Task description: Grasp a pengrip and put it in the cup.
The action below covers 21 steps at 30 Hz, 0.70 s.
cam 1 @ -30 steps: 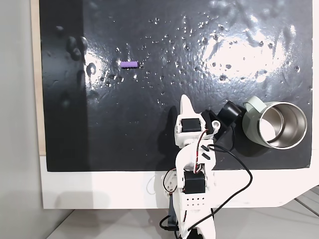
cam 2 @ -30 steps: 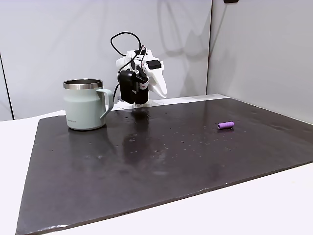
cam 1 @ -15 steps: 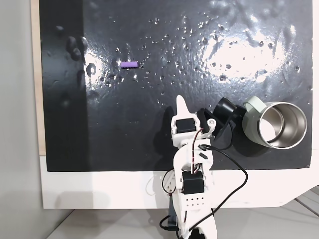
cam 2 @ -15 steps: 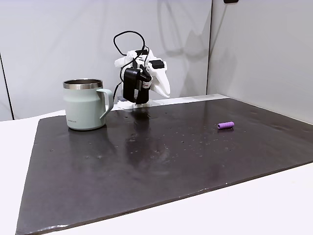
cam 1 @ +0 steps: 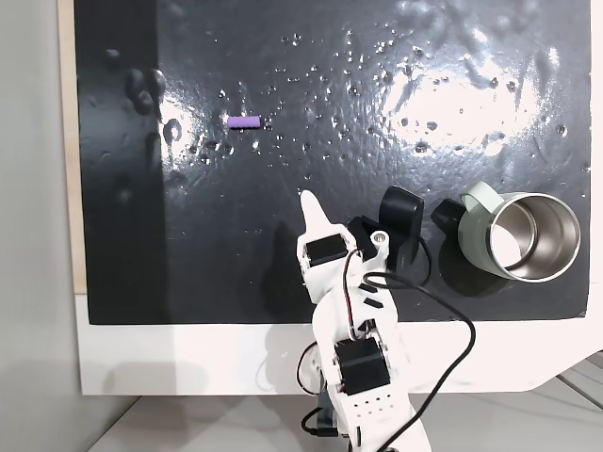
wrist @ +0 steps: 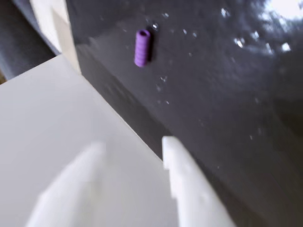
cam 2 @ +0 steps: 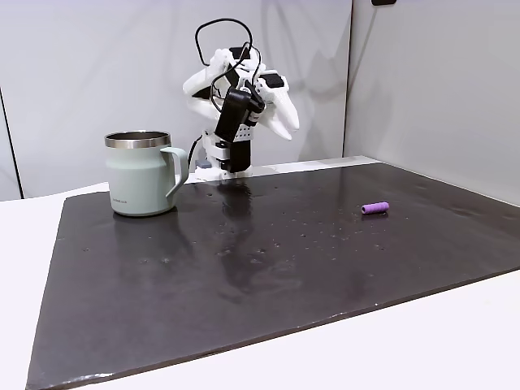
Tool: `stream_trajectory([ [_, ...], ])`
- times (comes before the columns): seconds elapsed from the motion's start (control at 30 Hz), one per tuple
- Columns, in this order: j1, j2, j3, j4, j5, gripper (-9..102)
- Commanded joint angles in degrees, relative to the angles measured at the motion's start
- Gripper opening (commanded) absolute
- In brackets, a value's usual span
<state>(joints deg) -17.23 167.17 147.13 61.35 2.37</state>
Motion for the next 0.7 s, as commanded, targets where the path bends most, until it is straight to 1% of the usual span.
stream_trajectory([
  [0.0,-1.0,-13.0,-16.0,4.5,5.5,24],
  [0.2,-3.3,-35.2,-38.5,12.9,16.2,24],
  [0.4,-5.7,-52.7,-57.3,18.0,23.6,24],
  [0.5,-6.4,-62.1,-67.4,21.1,28.9,24],
  [0.67,-7.9,-75.7,-81.1,22.2,33.2,26],
])
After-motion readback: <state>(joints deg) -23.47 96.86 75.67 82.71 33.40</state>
